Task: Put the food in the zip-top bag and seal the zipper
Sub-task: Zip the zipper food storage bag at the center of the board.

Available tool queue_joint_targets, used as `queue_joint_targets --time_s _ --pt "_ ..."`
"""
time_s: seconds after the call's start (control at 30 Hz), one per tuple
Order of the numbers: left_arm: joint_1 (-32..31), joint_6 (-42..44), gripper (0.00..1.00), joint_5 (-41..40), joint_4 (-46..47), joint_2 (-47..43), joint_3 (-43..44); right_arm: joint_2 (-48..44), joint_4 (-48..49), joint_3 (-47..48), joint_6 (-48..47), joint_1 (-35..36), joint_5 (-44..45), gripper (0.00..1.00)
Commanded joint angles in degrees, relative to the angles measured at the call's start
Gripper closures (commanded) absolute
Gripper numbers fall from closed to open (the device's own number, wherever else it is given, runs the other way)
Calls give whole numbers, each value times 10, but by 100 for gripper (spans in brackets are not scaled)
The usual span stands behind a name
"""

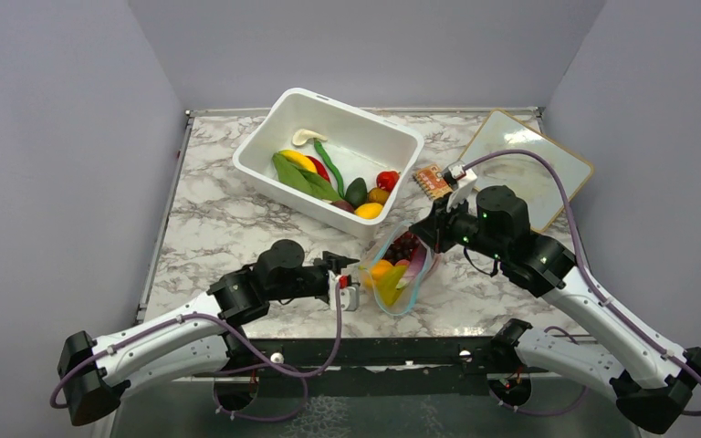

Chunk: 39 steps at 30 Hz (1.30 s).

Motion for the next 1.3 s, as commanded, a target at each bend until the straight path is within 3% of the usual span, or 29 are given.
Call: queue_joint_targets --time_s 0.0,0.3,0.53,0.67,0.73,0.83,0.93,1.27 --pt "-1 38 50 7 -18 24 16 -14 30 0 -2 1 -20 99" --pt "-2 56 65 20 -2 56 26 -24 41 -10 8 1 -33 99" --pt "-2 61 100 28 -33 39 37 -34 44 -19 12 1 -27 99" --pt "-1 49 100 39 -44 24 50 -37 50 -18 4 1 -30 95" --pt "-2 25 100 42 -44 19 58 -33 46 -11 -14 1 -39 85" --pt "-2 -22 100 43 -35 13 70 -40 28 12 -49 1 -60 61" --pt "-1 -65 100 47 -26 10 83 -66 56 11 -85 1 -121 48" --pt "-1 -169 100 47 -32 47 127 -41 138 8 -212 1 -298 46"
